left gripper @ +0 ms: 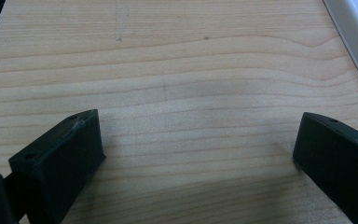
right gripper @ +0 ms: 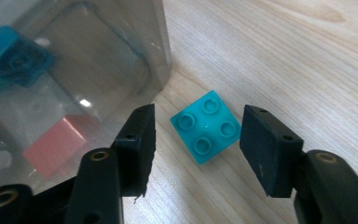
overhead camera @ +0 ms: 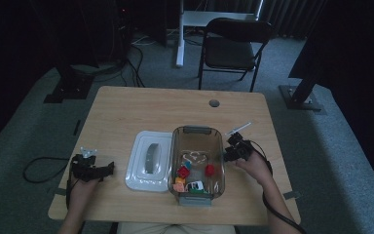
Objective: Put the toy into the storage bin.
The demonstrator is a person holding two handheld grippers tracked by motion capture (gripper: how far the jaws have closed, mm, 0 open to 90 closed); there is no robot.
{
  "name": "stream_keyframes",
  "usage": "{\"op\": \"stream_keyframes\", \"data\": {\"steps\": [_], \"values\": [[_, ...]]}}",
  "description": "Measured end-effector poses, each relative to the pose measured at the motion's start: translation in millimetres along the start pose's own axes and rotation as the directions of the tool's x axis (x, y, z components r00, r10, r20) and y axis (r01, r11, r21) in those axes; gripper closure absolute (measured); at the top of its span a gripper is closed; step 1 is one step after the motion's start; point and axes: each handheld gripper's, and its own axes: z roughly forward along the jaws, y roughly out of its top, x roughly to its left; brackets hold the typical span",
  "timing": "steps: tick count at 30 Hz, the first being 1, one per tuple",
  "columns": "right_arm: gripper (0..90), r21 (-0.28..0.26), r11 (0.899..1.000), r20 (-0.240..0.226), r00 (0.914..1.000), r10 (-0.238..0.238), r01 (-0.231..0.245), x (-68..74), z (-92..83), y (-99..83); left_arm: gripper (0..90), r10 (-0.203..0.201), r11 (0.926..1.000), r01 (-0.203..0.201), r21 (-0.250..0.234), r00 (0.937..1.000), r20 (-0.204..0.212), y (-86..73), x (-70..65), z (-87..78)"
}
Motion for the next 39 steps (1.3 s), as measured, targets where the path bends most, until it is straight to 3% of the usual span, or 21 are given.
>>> {"op": "stream_keyframes", "data": {"steps": [10,14,28,39], "values": [[48.1,0.039,0.999,0.033,0.9994,0.002,-0.004,-2.2,10.7,-3.6,2.0,0.0,1.0,0.0,0.0,1.0,0.0,0.0,0.0,0.0],[55.8,0.045,0.999,0.045,0.999,0.005,-0.007,-4.7,13.6,-3.7,2.0,0.0,1.0,0.0,0.0,1.0,0.0,0.0,0.0,0.0],[58.5,0.046,0.999,0.081,0.9967,0.002,-0.006,-10.8,-1.4,-10.7,2.0,0.0,1.0,0.0,0.0,1.0,0.0,0.0,0.0,0.0],[57.6,0.051,0.997,0.095,0.9942,0.051,-0.056,-21.5,-12.8,-38.3,2.0,0.0,1.0,0.0,0.0,1.0,0.0,0.0,0.0,0.0]]}}
